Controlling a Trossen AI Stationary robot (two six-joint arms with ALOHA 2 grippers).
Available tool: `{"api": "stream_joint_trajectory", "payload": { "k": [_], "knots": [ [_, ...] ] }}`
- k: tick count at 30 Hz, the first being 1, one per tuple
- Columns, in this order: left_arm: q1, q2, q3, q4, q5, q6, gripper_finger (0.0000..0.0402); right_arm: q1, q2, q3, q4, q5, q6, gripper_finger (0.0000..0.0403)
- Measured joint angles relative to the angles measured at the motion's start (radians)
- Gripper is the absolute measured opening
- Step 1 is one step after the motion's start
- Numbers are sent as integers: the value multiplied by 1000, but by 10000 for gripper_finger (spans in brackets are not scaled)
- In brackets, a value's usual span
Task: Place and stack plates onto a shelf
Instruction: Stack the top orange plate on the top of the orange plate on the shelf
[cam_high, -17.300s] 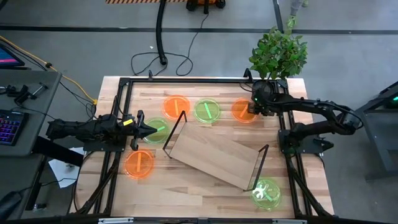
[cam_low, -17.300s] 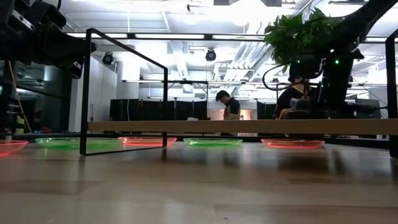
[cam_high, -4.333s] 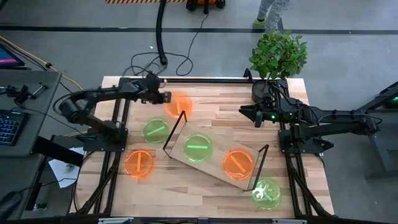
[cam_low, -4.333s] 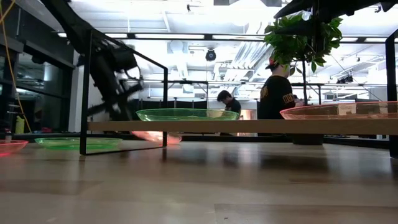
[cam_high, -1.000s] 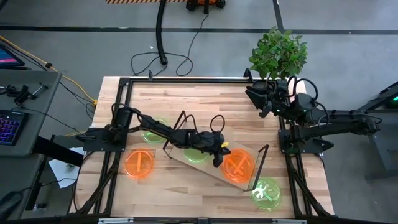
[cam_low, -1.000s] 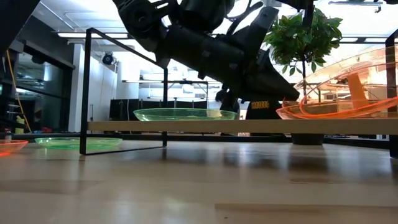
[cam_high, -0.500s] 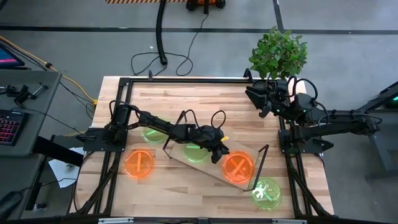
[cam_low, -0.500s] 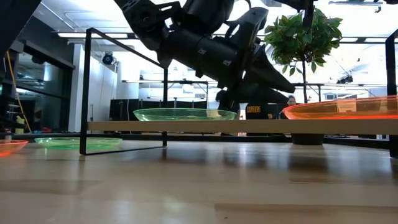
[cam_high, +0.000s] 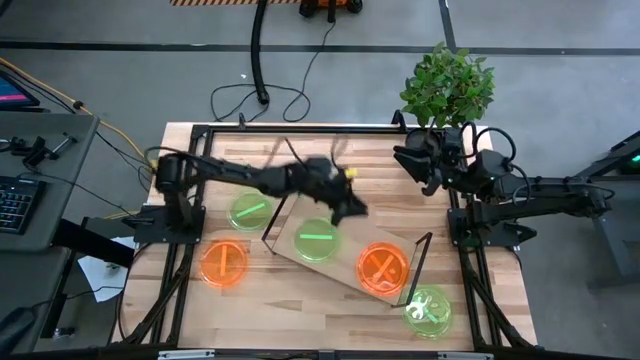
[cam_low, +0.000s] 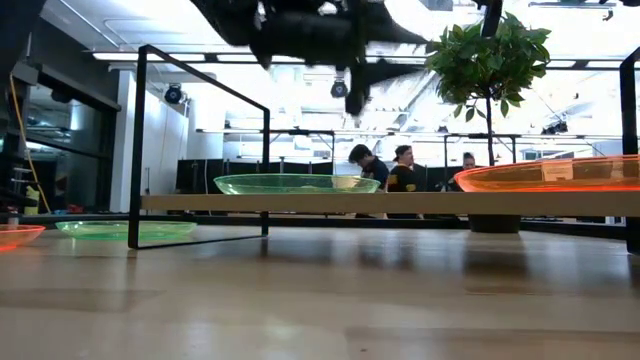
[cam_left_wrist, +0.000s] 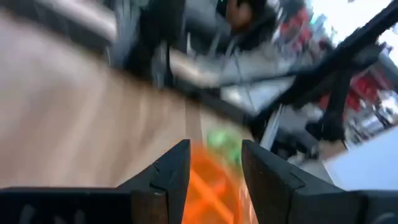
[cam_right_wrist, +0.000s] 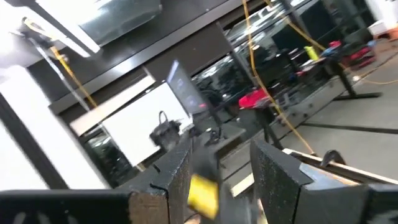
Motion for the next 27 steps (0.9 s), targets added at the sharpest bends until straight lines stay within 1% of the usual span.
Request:
{"api": "stream_joint_trajectory", "payload": {
  "k": [8, 10, 15, 19, 22, 25, 27],
  "knots": [
    [110, -304, 0, -72, -18, 104, 129, 0, -12, 0, -11, -51, 11, 145],
    [122, -379, 0, -104, -49, 140, 129, 0, -11, 0, -17, -82, 33, 145],
    [121, -547, -15, -191, -164, 239, 128, 0, -10, 0, -28, -168, 87, 145],
    [110, -678, -133, -167, -259, 249, 128, 0, -10, 0, -31, -200, 105, 145],
    [109, -775, -263, -101, -310, 198, 128, 0, -10, 0, -32, -211, 104, 145],
    [110, -868, -388, -18, -322, 142, 128, 0, -10, 0, -33, -212, 100, 145],
    [110, -923, -451, 33, -322, 120, 128, 0, -10, 0, -37, -212, 98, 145]
  ]
}}
